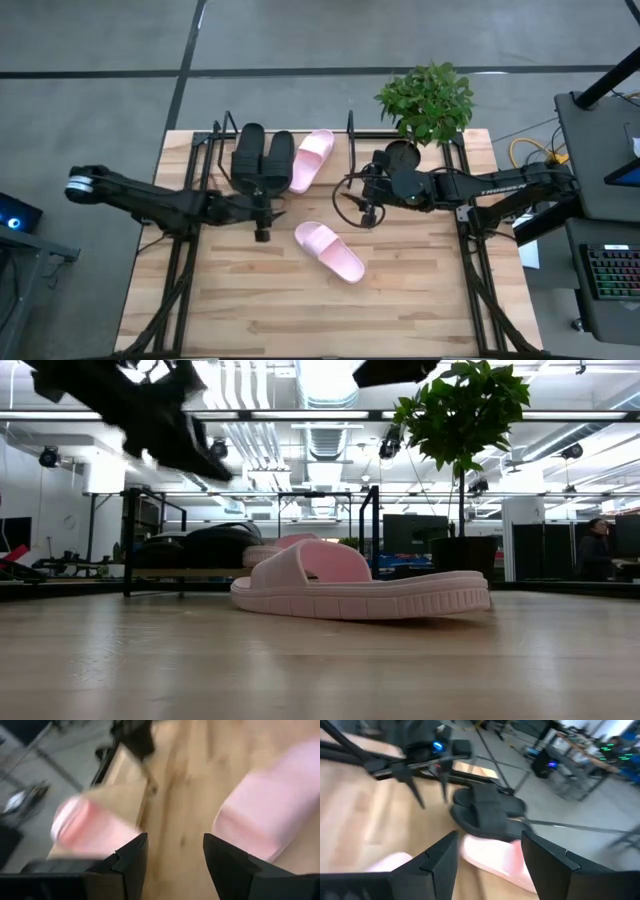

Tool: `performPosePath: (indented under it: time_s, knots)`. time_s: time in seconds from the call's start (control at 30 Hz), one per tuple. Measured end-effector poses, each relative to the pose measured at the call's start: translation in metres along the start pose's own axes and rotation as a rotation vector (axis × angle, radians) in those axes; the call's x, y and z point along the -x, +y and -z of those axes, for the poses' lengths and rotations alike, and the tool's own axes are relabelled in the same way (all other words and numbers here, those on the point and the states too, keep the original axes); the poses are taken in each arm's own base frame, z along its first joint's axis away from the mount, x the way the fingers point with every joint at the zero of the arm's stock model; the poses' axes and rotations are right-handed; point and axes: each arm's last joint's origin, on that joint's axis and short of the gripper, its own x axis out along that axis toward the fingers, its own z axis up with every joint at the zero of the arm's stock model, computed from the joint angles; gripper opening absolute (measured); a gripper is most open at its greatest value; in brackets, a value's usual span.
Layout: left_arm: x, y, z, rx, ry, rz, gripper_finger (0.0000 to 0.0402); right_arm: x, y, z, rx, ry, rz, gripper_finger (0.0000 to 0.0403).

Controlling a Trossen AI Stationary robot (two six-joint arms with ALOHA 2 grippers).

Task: Pick and place slides into the shelf
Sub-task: Adjust the pink slipper on the shelf

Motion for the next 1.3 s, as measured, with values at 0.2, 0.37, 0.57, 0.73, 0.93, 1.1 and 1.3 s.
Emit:
performPosePath:
  time_s: [0.2,0.37,0.57,0.73,0.93,1.1,1.3]
  knots:
    - [0.027,0.009,-0.014,0.081,-0.227,0.162,0.0176,0.000,0.003,-0.002,-0.056,-0.034,-0.108,0.0203]
    - [0.042,0.017,-0.014,0.119,-0.269,0.134,0.0176,-0.015,0.012,0.008,-0.019,0.017,-0.120,0.0203]
    - [0.060,0.027,-0.017,0.185,-0.355,0.104,0.0176,-0.057,0.033,0.029,0.139,0.085,-0.065,0.0203]
    - [0.074,0.034,-0.018,0.210,-0.414,0.094,0.0176,-0.094,0.047,0.048,0.285,0.105,-0.040,0.0203]
    - [0.086,0.040,-0.016,0.226,-0.455,0.088,0.0176,-0.141,0.066,0.067,0.447,0.151,-0.058,0.0203]
    - [0.090,0.041,-0.014,0.227,-0.459,0.087,0.0176,-0.172,0.071,0.074,0.474,0.195,-0.022,0.0203]
    - [0.092,0.042,-0.012,0.223,-0.451,0.089,0.0176,-0.205,0.063,0.097,0.530,0.290,0.029,0.0203]
